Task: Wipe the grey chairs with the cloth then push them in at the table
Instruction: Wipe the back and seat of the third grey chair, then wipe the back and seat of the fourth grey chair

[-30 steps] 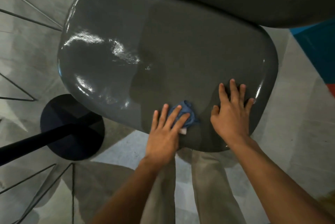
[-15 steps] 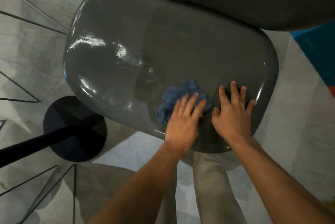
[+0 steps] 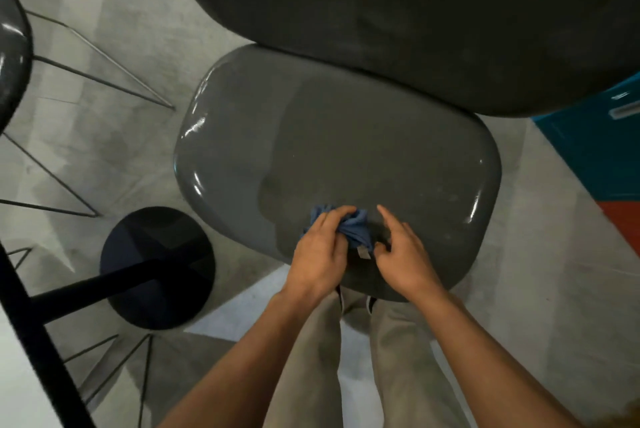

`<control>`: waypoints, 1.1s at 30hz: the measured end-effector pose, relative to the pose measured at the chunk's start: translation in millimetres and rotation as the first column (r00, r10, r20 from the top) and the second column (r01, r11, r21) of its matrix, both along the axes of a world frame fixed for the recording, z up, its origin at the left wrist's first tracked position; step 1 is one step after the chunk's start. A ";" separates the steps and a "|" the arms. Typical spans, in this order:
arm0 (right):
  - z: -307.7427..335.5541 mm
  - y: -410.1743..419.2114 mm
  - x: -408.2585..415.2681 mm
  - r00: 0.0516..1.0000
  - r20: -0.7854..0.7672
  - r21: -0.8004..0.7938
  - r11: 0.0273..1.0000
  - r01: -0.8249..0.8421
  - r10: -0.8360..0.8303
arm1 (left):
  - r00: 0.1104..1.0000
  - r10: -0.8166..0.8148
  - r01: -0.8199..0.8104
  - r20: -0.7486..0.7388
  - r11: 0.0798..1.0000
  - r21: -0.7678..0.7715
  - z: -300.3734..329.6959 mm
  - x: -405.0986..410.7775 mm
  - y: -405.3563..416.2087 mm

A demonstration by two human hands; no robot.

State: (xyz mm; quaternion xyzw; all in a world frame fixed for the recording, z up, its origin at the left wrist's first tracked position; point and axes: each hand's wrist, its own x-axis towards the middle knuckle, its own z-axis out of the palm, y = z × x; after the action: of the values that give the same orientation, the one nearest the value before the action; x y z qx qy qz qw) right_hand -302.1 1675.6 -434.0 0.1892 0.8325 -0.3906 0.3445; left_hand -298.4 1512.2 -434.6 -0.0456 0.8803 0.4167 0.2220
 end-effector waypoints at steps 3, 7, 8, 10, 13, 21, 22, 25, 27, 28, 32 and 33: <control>29.1 -3.4 1.6 0.999 -0.014 -0.050 0.998 -0.043 0.042 | 1.000 0.030 -0.030 -0.002 0.999 0.026 28.7 -0.9 -2.4; 80.9 -0.5 -2.1 0.985 -0.134 -0.103 0.987 -0.124 0.110 | 1.000 0.022 -0.022 0.002 0.995 0.094 87.9 -4.5 -1.9; 93.8 2.0 -2.3 0.973 -0.168 -0.075 0.982 -0.171 0.157 | 1.000 0.017 -0.017 0.003 0.992 0.125 103.7 -4.9 -1.5; 122.1 6.0 -5.0 0.946 -0.221 -0.025 0.968 -0.249 0.238 | 1.000 0.007 -0.004 -0.017 0.986 0.167 135.3 -6.3 -2.9; 151.6 11.5 -4.7 0.894 -0.315 0.014 0.943 -0.332 0.319 | 0.998 -0.023 0.033 -0.050 0.980 0.198 176.0 -7.3 -5.0; 225.8 9.6 10.0 0.889 -0.452 -0.233 0.952 -0.198 0.074 | 0.968 -0.031 0.107 -0.249 0.948 0.298 266.9 -5.5 -2.8; 232.2 9.7 12.7 0.900 -0.435 -0.293 0.944 -0.151 0.009 | 0.961 -0.020 0.107 -0.276 0.947 0.303 275.2 -5.9 -1.8; 250.6 10.0 20.6 0.917 -0.365 -0.422 0.906 -0.012 -0.158 | 0.943 0.008 0.106 -0.333 0.940 0.324 295.5 -7.5 1.6; 260.5 10.3 23.7 0.912 -0.344 -0.464 0.885 0.040 -0.222 | 0.932 0.030 0.096 -0.361 0.941 0.326 304.4 -8.9 3.3; 265.9 11.0 24.5 0.908 -0.340 -0.482 0.875 0.057 -0.247 | 0.930 0.044 0.085 -0.365 0.940 0.330 308.1 -9.6 4.2; 282.5 18.8 26.6 0.891 -0.354 -0.485 0.870 0.086 -0.285 | 0.910 0.084 0.066 -0.407 0.937 0.342 321.2 -13.9 9.4; 286.5 20.3 27.3 0.884 -0.365 -0.478 0.874 0.090 -0.290 | 0.905 0.090 0.062 -0.416 0.939 0.337 324.0 -15.2 10.8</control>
State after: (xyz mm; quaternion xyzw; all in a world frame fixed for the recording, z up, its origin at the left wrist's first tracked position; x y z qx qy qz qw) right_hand -274.8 1695.9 -147.5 0.0978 0.7514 -0.6357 0.1474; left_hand -313.6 1523.0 -110.6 0.0792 0.8210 0.5648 0.0264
